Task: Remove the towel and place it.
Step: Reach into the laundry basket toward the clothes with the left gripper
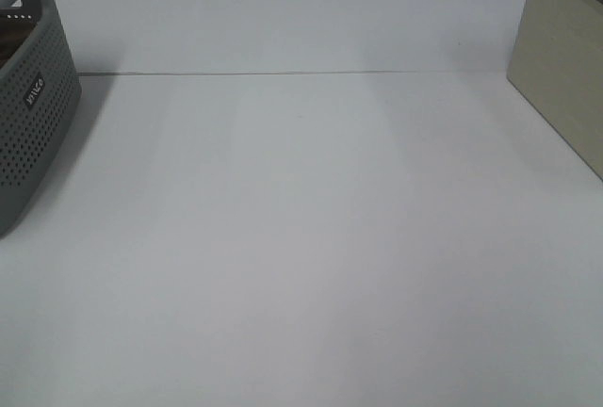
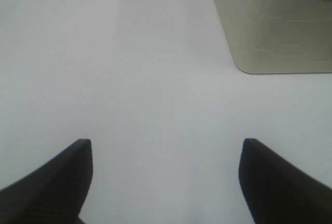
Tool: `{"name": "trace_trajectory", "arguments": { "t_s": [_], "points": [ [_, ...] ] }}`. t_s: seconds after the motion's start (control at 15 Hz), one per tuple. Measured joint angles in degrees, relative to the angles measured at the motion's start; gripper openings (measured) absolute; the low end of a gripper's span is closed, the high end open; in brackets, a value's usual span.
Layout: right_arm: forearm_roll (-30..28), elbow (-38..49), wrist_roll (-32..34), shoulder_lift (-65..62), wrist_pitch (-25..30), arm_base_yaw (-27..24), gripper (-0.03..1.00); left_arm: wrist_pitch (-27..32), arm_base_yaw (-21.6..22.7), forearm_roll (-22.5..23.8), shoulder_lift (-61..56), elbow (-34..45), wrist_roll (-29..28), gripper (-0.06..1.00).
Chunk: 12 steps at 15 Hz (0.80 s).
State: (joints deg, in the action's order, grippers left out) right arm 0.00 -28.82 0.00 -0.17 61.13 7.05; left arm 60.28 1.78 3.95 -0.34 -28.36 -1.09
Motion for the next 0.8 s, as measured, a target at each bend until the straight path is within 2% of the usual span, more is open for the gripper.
{"name": "trace_trajectory", "arguments": {
  "t_s": [0.4,0.8],
  "points": [
    [0.0,0.0,0.0,0.0,0.0,0.0,0.76,0.0,0.0,-0.2,0.0,0.0,0.0,0.99],
    [0.0,0.0,0.0,0.0,0.0,0.0,0.76,0.0,0.0,-3.3,0.0,0.0,0.1,0.99]
  ]
}}
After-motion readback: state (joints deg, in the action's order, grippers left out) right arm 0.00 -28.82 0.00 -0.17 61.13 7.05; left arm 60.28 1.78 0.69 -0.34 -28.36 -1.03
